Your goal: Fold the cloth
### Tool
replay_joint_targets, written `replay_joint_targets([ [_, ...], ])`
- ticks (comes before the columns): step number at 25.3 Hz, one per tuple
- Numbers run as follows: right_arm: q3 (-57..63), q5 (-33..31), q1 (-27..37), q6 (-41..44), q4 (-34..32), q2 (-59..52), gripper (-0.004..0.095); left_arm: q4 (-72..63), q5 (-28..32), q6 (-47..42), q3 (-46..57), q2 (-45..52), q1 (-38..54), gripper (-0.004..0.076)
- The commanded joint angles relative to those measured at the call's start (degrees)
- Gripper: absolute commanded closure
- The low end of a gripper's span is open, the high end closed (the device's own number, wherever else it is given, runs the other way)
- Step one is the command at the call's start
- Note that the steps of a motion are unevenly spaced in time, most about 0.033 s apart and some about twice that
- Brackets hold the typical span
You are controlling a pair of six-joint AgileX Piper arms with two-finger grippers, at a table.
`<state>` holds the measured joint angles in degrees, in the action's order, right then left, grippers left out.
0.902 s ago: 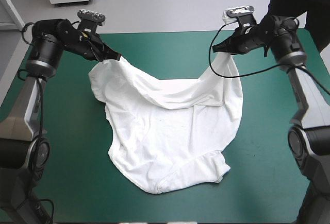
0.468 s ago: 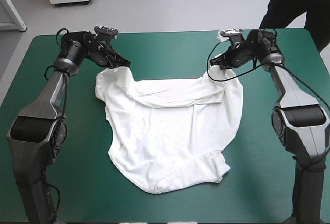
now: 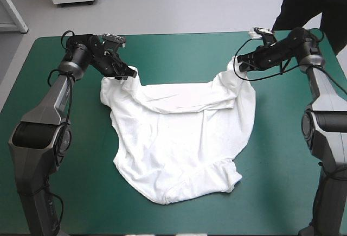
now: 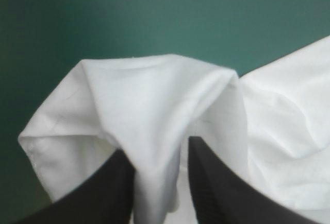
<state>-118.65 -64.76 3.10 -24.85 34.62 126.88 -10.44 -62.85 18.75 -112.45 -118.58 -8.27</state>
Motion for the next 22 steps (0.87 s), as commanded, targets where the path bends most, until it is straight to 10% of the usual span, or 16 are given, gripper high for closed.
replay_joint_targets([
  [1,-2.0,-1.7,3.7,-2.6,8.8,-4.7,0.0625,-1.5,-0.3,0.2,-1.7,7.3,-0.1,0.0265],
  [13,11.9,-3.0,12.5,-6.0,13.1,-22.0,0.0537,0.1,-10.9,-3.9,7.7,26.7,-0.1,0.0243],
  [22,44.2,3.8,8.8,-9.1,-3.5,-45.9,0.0536,-1.8,-7.7,-3.8,44.4,41.2,-0.9,0.0244],
])
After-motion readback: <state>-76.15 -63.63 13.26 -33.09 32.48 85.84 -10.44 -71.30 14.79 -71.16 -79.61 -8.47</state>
